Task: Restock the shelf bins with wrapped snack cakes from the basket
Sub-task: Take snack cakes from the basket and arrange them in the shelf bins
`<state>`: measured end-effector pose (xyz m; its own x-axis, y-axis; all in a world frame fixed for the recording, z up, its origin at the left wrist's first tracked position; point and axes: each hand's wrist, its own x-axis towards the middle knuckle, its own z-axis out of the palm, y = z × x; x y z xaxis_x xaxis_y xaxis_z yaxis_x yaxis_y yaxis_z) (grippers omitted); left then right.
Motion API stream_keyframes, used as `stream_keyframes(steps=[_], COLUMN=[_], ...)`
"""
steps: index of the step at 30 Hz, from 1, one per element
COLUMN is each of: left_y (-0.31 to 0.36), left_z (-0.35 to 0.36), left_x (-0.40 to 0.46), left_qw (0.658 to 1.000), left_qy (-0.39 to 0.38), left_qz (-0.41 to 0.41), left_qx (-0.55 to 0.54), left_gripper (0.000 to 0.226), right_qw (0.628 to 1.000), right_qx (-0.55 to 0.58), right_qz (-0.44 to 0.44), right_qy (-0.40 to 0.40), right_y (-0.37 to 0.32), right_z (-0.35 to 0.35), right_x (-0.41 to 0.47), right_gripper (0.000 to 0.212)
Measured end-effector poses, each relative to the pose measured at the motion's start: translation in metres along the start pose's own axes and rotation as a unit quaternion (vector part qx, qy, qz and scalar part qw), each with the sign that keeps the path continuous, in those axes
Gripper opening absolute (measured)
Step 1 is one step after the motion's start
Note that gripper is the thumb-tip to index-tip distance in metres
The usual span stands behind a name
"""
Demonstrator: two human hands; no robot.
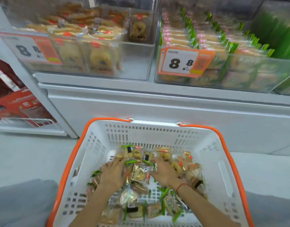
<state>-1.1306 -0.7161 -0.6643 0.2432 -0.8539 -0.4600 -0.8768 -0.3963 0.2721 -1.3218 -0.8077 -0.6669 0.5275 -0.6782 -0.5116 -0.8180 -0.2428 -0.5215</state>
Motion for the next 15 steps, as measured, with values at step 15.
stream_keyframes(steps=[15], left_y=[-0.002], left_z=[-0.005], left_x=[0.019], left_qw=[0.987], left_qy=[0.134], left_qz=[0.004], left_qx=[-0.092], left_gripper=[0.057], right_qw=[0.964], right_qx=[-0.225], right_qz=[-0.094], right_qy=[0.109], right_y=[-0.028], right_z=[0.031], right_x=[0.067], right_gripper=[0.045])
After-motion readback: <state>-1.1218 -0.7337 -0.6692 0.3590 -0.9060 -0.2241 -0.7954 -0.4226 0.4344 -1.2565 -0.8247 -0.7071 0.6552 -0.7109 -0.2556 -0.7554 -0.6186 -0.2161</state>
